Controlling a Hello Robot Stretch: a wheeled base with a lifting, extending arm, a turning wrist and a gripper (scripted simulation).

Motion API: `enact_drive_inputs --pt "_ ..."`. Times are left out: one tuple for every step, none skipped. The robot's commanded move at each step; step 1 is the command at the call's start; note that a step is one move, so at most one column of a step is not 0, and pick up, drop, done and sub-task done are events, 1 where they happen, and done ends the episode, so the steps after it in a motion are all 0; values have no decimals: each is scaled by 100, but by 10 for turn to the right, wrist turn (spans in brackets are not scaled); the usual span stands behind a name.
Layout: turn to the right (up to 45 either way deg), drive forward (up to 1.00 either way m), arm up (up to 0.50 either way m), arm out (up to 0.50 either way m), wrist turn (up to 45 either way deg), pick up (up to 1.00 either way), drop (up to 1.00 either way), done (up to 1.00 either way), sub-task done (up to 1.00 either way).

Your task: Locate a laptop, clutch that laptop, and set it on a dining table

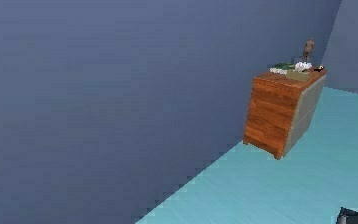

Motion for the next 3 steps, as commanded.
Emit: enact_drive_inputs --pt "0 0 0 0 450 0 0 0 0" --pt "0 0 0 0 450 0 0 0 0" --pt "0 0 0 0 450 0 0 0 0"
